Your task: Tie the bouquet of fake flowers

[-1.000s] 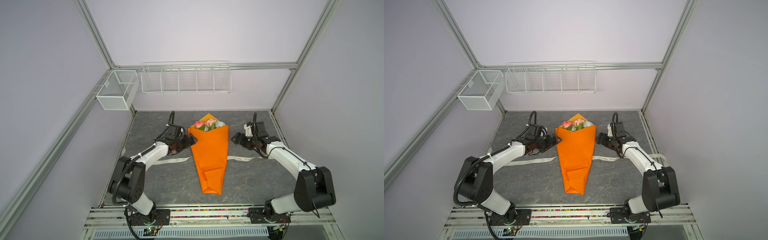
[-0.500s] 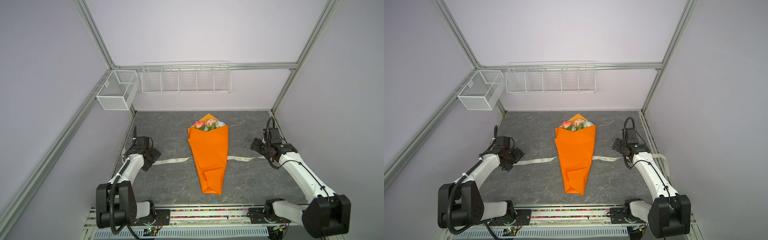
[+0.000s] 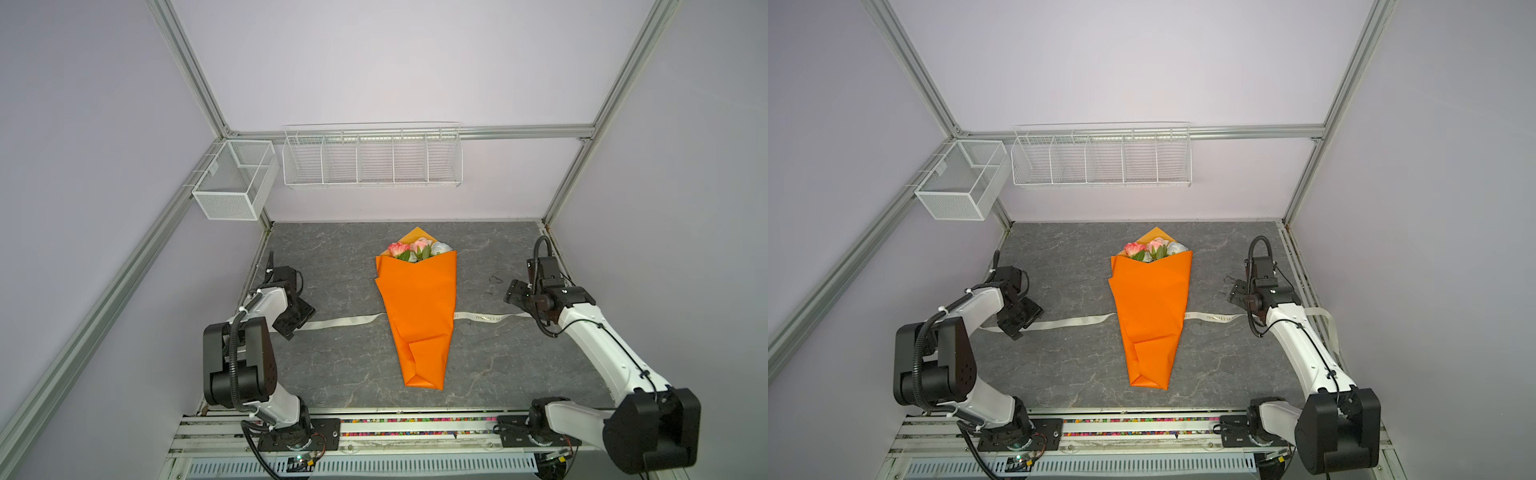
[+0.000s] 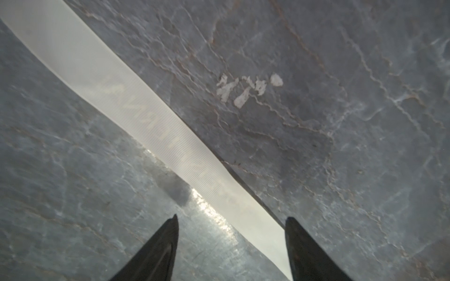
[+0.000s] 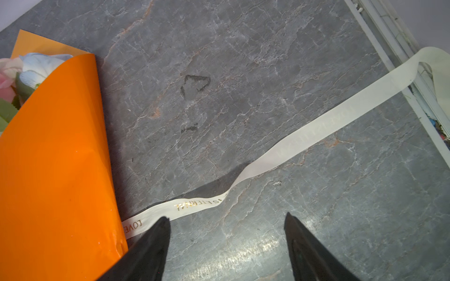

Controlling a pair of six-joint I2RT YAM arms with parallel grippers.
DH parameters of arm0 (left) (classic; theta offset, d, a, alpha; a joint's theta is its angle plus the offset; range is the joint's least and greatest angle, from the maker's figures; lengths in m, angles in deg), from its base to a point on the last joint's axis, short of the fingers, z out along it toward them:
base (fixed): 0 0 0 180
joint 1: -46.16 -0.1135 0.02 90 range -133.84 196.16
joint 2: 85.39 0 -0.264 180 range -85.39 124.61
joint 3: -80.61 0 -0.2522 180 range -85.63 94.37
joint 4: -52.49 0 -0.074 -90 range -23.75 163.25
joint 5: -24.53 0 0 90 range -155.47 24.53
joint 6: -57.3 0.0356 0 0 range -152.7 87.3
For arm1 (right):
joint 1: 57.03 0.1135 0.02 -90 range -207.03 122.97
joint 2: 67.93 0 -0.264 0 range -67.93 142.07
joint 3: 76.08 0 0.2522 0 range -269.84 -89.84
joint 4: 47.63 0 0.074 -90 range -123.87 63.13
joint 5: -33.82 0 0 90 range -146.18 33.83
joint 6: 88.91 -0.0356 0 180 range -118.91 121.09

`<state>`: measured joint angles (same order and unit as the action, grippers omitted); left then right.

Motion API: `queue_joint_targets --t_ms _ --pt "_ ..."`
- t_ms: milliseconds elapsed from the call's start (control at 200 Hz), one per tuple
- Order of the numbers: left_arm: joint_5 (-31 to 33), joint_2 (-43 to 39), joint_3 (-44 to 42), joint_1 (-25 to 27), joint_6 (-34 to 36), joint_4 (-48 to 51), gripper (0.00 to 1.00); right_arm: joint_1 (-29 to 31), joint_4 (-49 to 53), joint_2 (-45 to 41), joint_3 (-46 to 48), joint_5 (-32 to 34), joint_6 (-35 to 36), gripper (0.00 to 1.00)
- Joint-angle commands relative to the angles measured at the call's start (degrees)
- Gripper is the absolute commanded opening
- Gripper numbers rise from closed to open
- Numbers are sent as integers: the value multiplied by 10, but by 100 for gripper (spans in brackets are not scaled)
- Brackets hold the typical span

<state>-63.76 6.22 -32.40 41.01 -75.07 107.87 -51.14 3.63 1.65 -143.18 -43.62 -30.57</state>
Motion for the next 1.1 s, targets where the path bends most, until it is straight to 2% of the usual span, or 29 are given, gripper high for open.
queue_joint_targets --t_ms 0,295,400,490,655,870,960,1095 --pt "16 26 21 -1 -2 17 69 -10 17 6 8 11 -3 77" --pt "35 62 33 2 -9 22 65 -18 14 15 19 -3 -2 77" --pt "46 75 39 13 -3 27 56 -18 14 16 26 4 -1 77" --pt "49 95 49 26 0 30 55 -21 14 15 26 13 1 77" --pt "42 117 51 35 -3 19 41 -79 -9 24 66 -64 -3 77" --pt "27 86 48 40 13 18 12 -172 -11 47 62 -121 10 76" --pt "2 58 45 42 21 13 0 -203 -11 64 55 -140 17 76" --pt "-28 6 44 54 20 7 0 -229 -4 92 40 -125 20 78"
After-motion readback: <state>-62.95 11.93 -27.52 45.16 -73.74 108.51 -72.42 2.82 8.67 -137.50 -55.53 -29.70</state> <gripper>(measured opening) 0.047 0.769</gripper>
